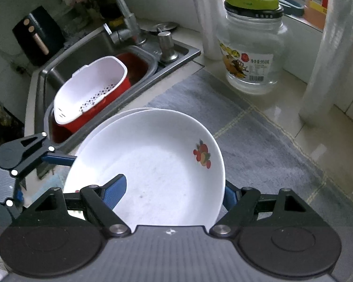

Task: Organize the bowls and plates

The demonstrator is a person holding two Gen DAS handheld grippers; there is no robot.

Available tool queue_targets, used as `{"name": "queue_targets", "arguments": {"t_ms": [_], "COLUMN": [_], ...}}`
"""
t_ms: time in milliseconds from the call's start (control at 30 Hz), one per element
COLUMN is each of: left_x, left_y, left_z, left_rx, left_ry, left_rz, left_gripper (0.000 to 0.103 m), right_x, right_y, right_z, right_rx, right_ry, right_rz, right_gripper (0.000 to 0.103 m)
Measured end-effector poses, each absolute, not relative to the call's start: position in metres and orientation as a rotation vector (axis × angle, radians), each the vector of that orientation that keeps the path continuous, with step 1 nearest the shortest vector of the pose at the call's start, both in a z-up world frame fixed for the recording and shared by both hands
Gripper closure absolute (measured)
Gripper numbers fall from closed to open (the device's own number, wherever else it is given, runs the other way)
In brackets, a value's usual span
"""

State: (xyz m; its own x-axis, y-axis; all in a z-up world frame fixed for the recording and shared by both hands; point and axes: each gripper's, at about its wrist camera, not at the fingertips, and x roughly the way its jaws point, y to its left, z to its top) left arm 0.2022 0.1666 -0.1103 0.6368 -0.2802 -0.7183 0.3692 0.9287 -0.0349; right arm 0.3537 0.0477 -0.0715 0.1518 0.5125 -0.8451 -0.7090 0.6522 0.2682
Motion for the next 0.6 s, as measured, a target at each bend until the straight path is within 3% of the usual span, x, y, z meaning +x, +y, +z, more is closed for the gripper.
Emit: {"name": "queue_targets", "arguments": {"t_ms": [600], "left_x": [0.233], "left_y": [0.166], "left_z": [-0.103], "left_rx": [0.158], "left_ry": [1.006], "left_rz": [-0.436], "left_gripper": [0.002], "right_x": [0.357], "right_y": [0.044], "right_z": [-0.068], "right_rx": [-0.137], "right_ry": [1.149], "right_rz": [0.864], "right_gripper": [0.011]}}
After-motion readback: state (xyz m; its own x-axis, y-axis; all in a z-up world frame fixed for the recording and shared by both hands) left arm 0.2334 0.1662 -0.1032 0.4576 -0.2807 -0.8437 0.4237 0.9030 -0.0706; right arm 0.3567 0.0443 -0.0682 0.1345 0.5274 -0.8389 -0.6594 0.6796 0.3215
